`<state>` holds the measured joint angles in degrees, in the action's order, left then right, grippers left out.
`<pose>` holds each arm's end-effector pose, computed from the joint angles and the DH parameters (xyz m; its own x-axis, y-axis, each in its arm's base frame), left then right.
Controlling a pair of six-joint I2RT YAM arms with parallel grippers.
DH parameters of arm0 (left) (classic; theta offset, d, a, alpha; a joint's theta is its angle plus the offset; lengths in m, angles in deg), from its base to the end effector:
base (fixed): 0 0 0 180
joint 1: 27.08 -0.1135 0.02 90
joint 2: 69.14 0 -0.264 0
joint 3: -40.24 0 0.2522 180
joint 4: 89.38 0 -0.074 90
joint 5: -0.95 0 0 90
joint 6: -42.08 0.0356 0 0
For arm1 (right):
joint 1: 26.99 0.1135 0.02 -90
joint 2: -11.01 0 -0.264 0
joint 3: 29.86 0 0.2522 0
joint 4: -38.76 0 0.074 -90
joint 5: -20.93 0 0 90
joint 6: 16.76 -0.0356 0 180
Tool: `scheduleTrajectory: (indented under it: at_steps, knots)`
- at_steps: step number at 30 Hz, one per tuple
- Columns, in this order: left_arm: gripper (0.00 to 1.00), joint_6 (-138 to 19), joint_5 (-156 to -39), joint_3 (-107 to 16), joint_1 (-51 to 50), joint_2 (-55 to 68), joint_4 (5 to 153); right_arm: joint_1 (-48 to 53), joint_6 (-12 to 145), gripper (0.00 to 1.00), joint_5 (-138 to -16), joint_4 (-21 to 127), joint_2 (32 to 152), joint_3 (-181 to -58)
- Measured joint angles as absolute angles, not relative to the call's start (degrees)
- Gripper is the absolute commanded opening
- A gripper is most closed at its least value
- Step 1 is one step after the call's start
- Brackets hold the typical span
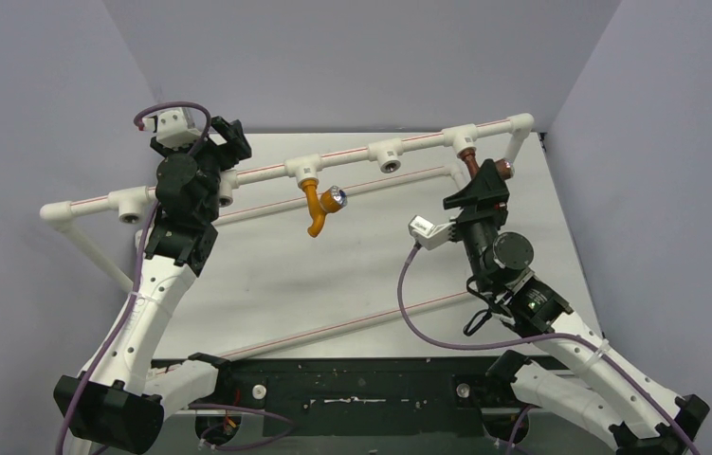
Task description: Install the water faucets
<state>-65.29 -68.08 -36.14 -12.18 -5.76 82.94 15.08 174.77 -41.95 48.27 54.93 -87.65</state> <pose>0.2490 -0.0531 0.4162 0.1166 -0.3195 -0.9404 -0.0727 0.9416 -0.3289 0.1445 0.1086 0.3651 0.2424 -0.9560 0.1653 0.1071 -0.1430 -0.9839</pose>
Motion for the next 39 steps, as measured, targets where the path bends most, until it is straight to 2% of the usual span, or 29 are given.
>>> scheduleTrajectory:
  at_steps: [5,7,11,12,21,33,39]
  knots:
    - [0.78,-65.3,-68.1,-36.1,-12.1,-5.8,82.9,15.1,173.9,0.51,-41.1,47.4,55.8,-87.6]
    - [0.78,-65.2,-68.1,-36.1,-12.1,-5.8,82.9,14.9,172.8,0.38,-40.8,47.2,56.2,-87.6]
    - [0.78,-65.3,-68.1,-36.1,-12.1,-5.8,83.0,13.9,168.8,0.03,-40.4,48.2,57.0,-87.6]
    - [0.78,-65.3,-68.1,-36.1,-12.1,-5.8,83.1,13.7,168.1,0.0,-40.4,48.1,57.0,-87.6]
    - [0.78,-65.3,-68.1,-36.1,-12.1,-5.8,83.1,13.2,150.7,0.0,-41.3,48.4,56.9,-88.7]
    - [0.78,-65.2,-67.8,-36.1,-12.1,-5.8,83.1,12.5,114.8,0.0,-41.3,45.8,56.9,-89.4]
    - [0.78,-65.3,-67.6,-36.1,-12.1,-5.8,83.2,11.6,96.2,0.0,-40.2,49.0,57.2,-92.2]
